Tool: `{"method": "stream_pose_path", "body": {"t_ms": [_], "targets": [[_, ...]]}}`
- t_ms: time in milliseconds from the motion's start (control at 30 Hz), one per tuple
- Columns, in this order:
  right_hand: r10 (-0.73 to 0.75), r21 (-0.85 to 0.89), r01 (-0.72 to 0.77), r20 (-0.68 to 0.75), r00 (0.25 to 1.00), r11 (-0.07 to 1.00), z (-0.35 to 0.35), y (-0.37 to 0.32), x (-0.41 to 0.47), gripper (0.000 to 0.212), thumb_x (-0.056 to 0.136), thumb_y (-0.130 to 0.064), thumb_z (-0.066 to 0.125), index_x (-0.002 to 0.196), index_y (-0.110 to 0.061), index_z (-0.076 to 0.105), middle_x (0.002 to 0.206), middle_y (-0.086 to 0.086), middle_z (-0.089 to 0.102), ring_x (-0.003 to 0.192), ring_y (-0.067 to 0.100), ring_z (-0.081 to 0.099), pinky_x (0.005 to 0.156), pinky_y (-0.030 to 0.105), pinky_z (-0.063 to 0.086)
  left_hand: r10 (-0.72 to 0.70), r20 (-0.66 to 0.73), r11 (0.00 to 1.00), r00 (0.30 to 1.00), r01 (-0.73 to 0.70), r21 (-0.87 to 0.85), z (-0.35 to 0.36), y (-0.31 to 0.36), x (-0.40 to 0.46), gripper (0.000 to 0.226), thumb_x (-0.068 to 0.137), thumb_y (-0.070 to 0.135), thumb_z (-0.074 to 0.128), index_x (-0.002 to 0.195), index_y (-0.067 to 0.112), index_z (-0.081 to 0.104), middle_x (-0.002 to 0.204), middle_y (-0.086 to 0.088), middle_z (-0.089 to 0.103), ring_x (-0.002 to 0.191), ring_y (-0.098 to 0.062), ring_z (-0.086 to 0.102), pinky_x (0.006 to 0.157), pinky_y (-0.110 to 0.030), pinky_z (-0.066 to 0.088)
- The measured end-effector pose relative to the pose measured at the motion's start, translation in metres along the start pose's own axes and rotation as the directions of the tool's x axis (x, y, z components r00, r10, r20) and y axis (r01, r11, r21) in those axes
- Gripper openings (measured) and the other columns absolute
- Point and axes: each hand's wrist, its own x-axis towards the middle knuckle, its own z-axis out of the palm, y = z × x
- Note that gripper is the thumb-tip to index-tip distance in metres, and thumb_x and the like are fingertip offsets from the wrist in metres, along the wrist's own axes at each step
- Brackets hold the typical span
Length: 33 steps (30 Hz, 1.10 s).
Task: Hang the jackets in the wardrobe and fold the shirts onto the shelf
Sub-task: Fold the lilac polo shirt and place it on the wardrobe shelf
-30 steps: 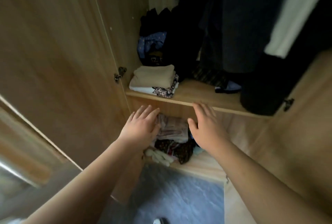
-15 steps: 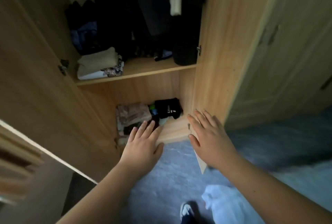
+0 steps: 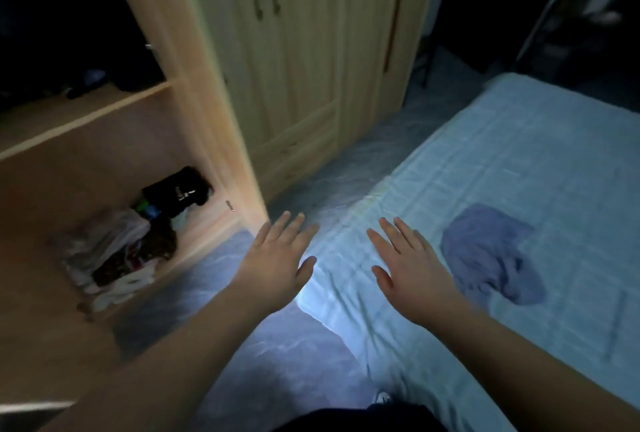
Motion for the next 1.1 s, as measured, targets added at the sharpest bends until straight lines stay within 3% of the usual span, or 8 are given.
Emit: {"method": "stream_pose_path", "body": {"t_ms": [200, 267, 400, 567, 733, 867, 967, 1100], "targets": [[0.278, 0.058, -0.276, -0.026, 0.960, 0.959, -0.006, 0.088, -0.072, 0.061, 0.092, -0.045, 0.035, 0.146, -0.018, 0.044, 0.154, 0.009, 0.041, 0.141, 0.033, 0.038, 0.108, 0.052, 0.038, 0.291, 0.036, 0.957, 0.956, -0.290, -0.019, 0.017, 0.109, 0.069, 0.064, 0.094, 0.055, 0.019, 0.153, 0.030, 0.025, 0.161, -0.002, 0.025, 0.150, -0.025, 0.016, 0.120, -0.045, 0.016], [0.322, 0.073, -0.318, -0.037, 0.946, 0.945, -0.009, 0.119, -0.093, 0.061, 0.091, -0.045, 0.037, 0.145, -0.017, 0.045, 0.152, 0.011, 0.043, 0.139, 0.035, 0.040, 0.108, 0.053, 0.039, 0.411, 0.036, 0.911, 0.911, -0.412, 0.006, 0.026, 0.144, 0.088, 0.060, 0.095, 0.051, 0.028, 0.150, 0.028, 0.034, 0.157, -0.003, 0.035, 0.147, -0.026, 0.026, 0.117, -0.047, 0.026], [0.340, 0.073, -0.336, -0.055, 0.939, 0.939, -0.008, 0.187, -0.137, 0.058, 0.090, -0.038, 0.047, 0.142, -0.012, 0.048, 0.151, 0.015, 0.043, 0.139, 0.037, 0.039, 0.112, 0.052, 0.036, 0.559, 0.060, 0.826, 0.827, -0.562, 0.040, 0.046, 0.209, 0.124, 0.059, 0.097, 0.050, 0.028, 0.151, 0.027, 0.033, 0.159, -0.002, 0.030, 0.148, -0.025, 0.023, 0.119, -0.045, 0.022], [0.385, 0.105, -0.380, -0.025, 0.923, 0.919, 0.014, 0.267, -0.168, 0.060, 0.090, -0.039, 0.046, 0.144, -0.014, 0.045, 0.153, 0.013, 0.040, 0.140, 0.034, 0.037, 0.110, 0.050, 0.039, 0.590, 0.056, 0.807, 0.805, -0.591, -0.008, 0.078, 0.277, 0.173, 0.056, 0.098, 0.047, 0.034, 0.149, 0.023, 0.037, 0.155, -0.005, 0.037, 0.146, -0.026, 0.028, 0.117, -0.046, 0.027], [0.395, 0.141, -0.400, 0.064, 0.916, 0.906, 0.066, 0.329, -0.166, 0.061, 0.093, -0.038, 0.045, 0.149, -0.018, 0.037, 0.154, 0.012, 0.038, 0.143, 0.034, 0.033, 0.112, 0.051, 0.034, 0.538, 0.125, 0.843, 0.834, -0.527, -0.112, 0.142, 0.307, 0.209, 0.055, 0.096, 0.043, 0.036, 0.146, 0.019, 0.040, 0.151, -0.009, 0.043, 0.142, -0.030, 0.035, 0.112, -0.048, 0.035], [0.424, 0.150, -0.444, 0.149, 0.894, 0.884, 0.133, 0.370, -0.145, 0.061, 0.092, -0.038, 0.043, 0.147, -0.014, 0.042, 0.153, 0.014, 0.039, 0.141, 0.035, 0.035, 0.111, 0.051, 0.036, 0.493, 0.168, 0.868, 0.854, -0.467, -0.170, 0.210, 0.309, 0.237, 0.055, 0.096, 0.040, 0.038, 0.145, 0.016, 0.044, 0.148, -0.012, 0.047, 0.139, -0.032, 0.041, 0.108, -0.050, 0.040], [0.436, 0.170, -0.470, 0.201, 0.877, 0.866, 0.196, 0.398, -0.122, 0.061, 0.086, -0.030, 0.054, 0.144, -0.011, 0.045, 0.148, 0.018, 0.045, 0.135, 0.038, 0.042, 0.109, 0.049, 0.040, 0.500, 0.161, 0.859, 0.851, -0.464, -0.216, 0.268, 0.312, 0.266, 0.055, 0.094, 0.038, 0.041, 0.142, 0.011, 0.048, 0.145, -0.015, 0.050, 0.136, -0.036, 0.044, 0.107, -0.049, 0.042], [0.516, 0.204, -0.585, 0.309, 0.799, 0.785, 0.276, 0.427, -0.100, 0.068, 0.082, -0.018, 0.061, 0.146, -0.010, 0.041, 0.149, 0.021, 0.043, 0.135, 0.041, 0.043, 0.107, 0.052, 0.042, 0.532, 0.107, 0.828, 0.840, -0.490, -0.271, 0.339, 0.324, 0.308, 0.055, 0.089, 0.032, 0.044, 0.136, 0.004, 0.053, 0.138, -0.022, 0.053, 0.130, -0.040, 0.047, 0.105, -0.050, 0.045]]}}
